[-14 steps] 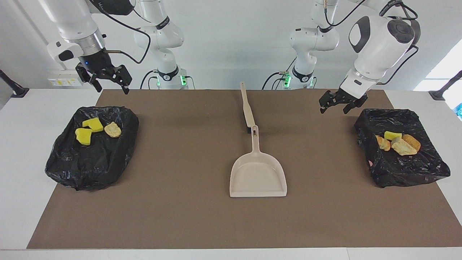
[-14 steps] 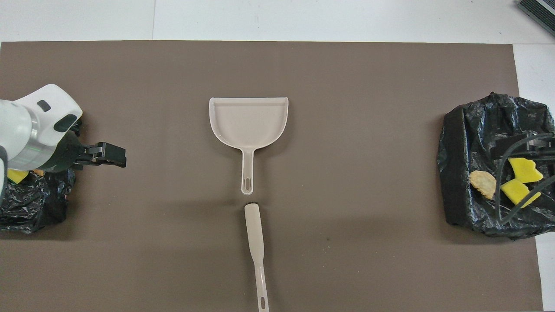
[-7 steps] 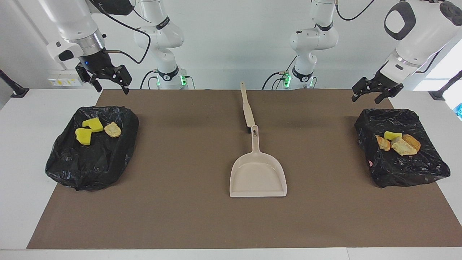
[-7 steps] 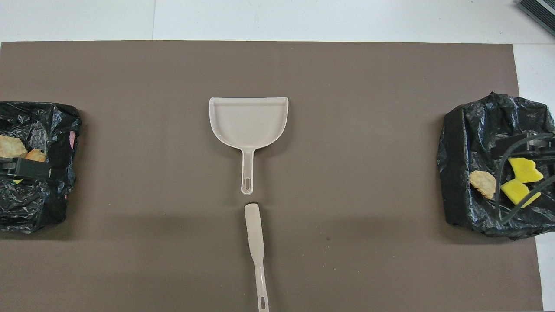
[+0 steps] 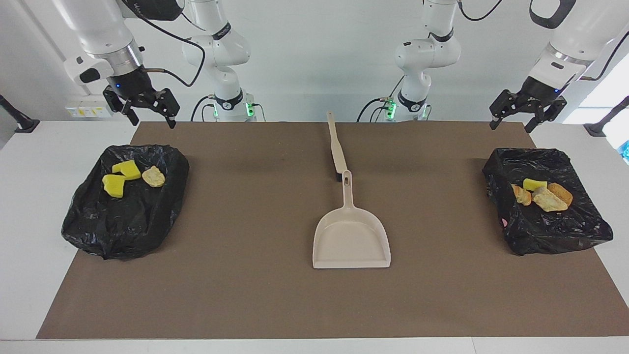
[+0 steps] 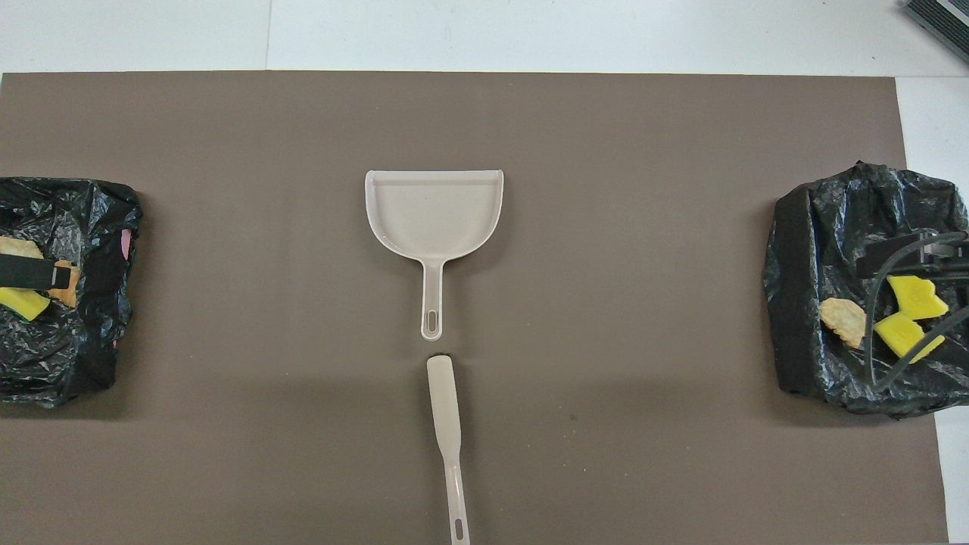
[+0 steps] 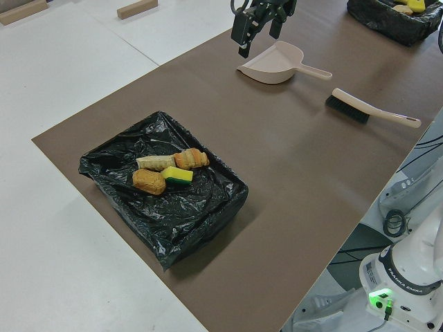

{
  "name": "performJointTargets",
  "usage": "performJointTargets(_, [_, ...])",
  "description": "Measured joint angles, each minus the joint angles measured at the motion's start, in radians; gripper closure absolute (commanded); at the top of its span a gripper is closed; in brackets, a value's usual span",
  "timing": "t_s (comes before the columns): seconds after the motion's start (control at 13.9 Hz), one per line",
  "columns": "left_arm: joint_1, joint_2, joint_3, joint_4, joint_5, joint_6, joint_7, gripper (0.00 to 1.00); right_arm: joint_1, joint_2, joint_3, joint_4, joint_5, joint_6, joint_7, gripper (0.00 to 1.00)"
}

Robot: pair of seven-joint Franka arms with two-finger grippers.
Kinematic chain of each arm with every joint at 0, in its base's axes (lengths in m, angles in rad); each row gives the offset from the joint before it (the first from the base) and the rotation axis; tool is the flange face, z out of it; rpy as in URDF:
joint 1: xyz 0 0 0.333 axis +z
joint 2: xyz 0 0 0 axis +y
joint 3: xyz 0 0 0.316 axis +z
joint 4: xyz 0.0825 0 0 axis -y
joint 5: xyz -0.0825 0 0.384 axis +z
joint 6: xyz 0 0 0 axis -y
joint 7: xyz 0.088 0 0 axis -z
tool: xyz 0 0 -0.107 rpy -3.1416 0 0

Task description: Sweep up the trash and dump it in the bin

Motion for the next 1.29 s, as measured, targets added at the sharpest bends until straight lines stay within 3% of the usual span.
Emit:
performJointTargets(0.36, [0.000,0.001,-0.056,0.132,0.032,-0.125,-0.040,0.00,0.000,0.000,0.000,0.000,0.000,0.000,0.000,0.00])
performJointTargets(0.65, [-0.001,0.001,-0.110,0.135,0.032,-0.130,-0.100,0.00,0.000,0.000,0.000,0.000,0.000,0.000,0.000,0.00])
performJointTargets(1.29, [0.002,-0.007,-0.096,0.108,0.028,-0.135,-0.104,0.00,0.000,0.000,0.000,0.000,0.000,0.000,0.000,0.00])
